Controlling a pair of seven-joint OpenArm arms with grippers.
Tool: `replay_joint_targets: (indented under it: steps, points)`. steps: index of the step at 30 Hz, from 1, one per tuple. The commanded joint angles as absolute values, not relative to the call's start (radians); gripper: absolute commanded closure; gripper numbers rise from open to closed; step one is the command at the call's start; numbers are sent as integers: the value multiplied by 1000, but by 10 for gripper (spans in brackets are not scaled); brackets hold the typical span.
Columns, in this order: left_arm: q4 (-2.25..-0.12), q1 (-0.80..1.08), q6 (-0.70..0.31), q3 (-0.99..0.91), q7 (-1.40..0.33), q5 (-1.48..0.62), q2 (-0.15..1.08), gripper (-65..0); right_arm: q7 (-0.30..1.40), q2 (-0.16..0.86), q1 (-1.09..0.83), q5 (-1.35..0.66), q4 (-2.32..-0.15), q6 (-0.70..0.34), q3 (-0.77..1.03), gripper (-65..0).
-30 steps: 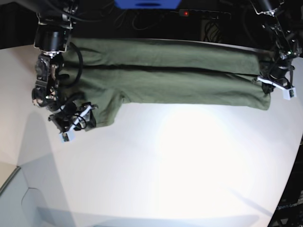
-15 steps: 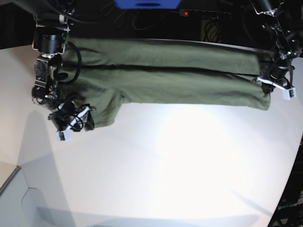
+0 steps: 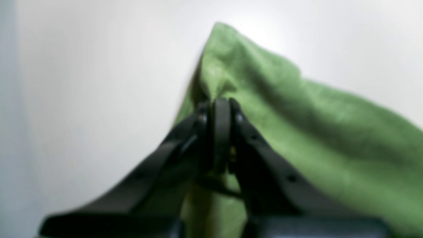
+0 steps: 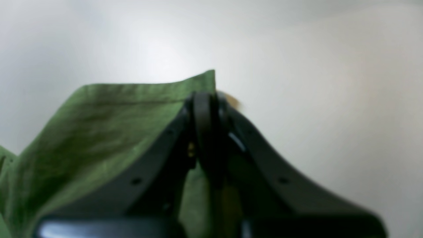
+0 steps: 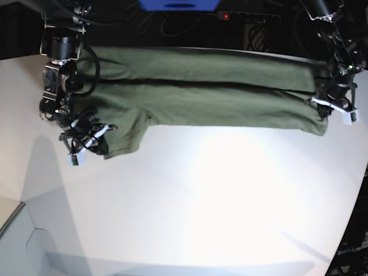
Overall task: Layout the t-shirt on the table in an organized manner, then fold the t-shirt properly
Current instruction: 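Hold the folded shirt with both grippers and tuck the edges flat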
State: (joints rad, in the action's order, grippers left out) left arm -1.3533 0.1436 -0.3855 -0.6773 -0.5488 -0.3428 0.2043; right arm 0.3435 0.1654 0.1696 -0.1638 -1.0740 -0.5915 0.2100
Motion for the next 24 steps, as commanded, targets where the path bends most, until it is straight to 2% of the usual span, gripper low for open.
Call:
replay_joint_targets:
  steps: [1, 13, 24]
  points:
    - [-1366, 136, -384, -680, -527, -354, 217, -3, 386, 170, 171, -140, -1095, -599, 208, 0]
    - [-1366, 134, -384, -680, -527, -354, 216, -3, 395, 153, -19, -145, -1561, -598, 219, 0]
    - [-1366, 136, -384, -680, -527, -354, 216, -3, 395, 65, -240, -145, -1810, -599, 438, 0]
